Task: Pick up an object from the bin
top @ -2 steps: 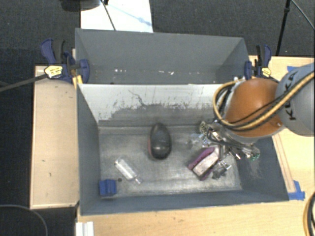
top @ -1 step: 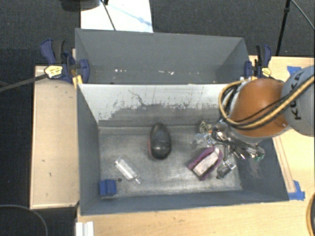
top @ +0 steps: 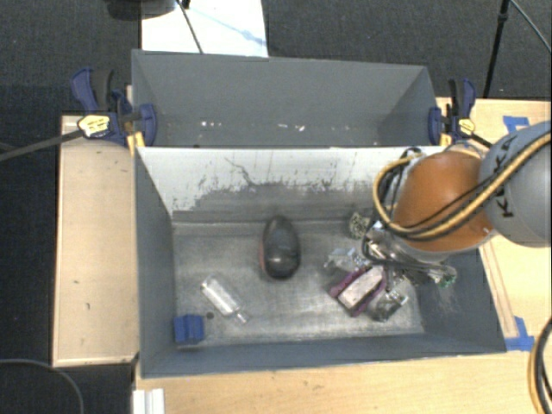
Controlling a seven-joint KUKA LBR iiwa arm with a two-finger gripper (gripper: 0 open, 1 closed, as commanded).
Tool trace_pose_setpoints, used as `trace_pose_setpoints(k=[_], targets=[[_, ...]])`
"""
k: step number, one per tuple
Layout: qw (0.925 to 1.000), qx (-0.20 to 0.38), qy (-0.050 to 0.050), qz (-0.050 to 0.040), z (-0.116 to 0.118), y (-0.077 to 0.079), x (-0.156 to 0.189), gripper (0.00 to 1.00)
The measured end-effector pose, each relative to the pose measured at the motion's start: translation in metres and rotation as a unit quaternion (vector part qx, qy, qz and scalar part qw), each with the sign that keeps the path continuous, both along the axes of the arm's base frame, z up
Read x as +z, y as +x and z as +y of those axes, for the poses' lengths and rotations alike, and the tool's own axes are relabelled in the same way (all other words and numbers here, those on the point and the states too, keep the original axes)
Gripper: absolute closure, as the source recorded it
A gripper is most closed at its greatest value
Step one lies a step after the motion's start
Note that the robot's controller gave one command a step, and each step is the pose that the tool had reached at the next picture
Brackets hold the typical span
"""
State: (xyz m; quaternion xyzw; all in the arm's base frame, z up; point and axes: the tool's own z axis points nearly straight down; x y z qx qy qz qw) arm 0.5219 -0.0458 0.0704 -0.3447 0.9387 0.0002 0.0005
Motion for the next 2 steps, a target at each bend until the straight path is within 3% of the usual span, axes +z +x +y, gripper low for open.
trace_pose_setpoints(k=[1,2], targets=[[1.0000,0.001,0.000,-0.0007,0.0003,0.0006,0.0004,0.00],[1.0000,0.001,-0.001,0.0003,-0.0005,0.0006,0.0013,1.00]])
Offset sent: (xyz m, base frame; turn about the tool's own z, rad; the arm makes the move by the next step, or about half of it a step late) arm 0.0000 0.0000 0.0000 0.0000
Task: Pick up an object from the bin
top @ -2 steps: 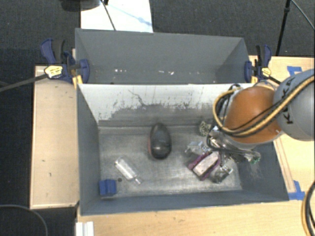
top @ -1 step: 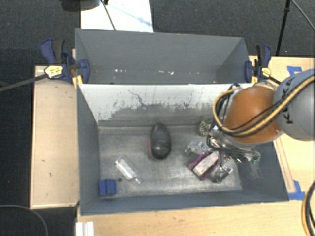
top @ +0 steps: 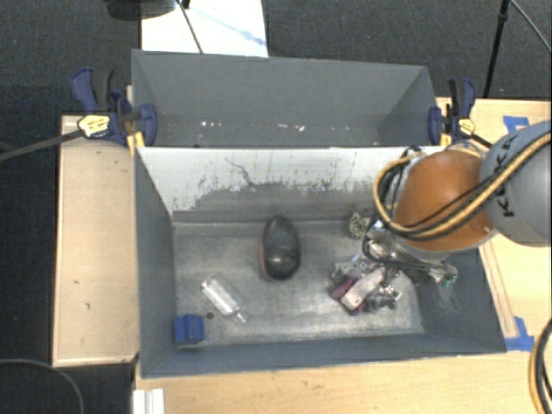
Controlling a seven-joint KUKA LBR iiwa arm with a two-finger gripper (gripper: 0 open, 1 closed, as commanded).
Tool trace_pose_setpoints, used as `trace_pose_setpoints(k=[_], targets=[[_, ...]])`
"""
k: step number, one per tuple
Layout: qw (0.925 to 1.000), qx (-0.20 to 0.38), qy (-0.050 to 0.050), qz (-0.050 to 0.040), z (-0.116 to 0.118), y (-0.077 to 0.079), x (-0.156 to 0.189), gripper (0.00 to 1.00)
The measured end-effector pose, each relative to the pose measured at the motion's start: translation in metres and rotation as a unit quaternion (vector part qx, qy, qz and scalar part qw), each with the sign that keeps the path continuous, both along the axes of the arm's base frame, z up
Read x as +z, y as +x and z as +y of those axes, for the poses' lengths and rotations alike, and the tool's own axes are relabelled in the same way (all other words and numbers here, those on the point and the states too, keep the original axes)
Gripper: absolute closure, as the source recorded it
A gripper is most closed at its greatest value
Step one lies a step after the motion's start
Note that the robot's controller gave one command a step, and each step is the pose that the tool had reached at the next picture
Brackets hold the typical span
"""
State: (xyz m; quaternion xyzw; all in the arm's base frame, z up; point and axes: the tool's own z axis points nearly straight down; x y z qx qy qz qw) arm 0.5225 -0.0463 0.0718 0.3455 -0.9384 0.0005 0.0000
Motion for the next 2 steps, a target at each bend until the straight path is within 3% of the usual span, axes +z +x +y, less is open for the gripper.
trace_pose_setpoints(k=[1,2], targets=[[1.0000,-0.002,0.001,-0.0027,0.000,0.001,0.030,1.00],[1.0000,-0.004,0.001,-0.0034,0.001,0.003,0.095,1.00]])
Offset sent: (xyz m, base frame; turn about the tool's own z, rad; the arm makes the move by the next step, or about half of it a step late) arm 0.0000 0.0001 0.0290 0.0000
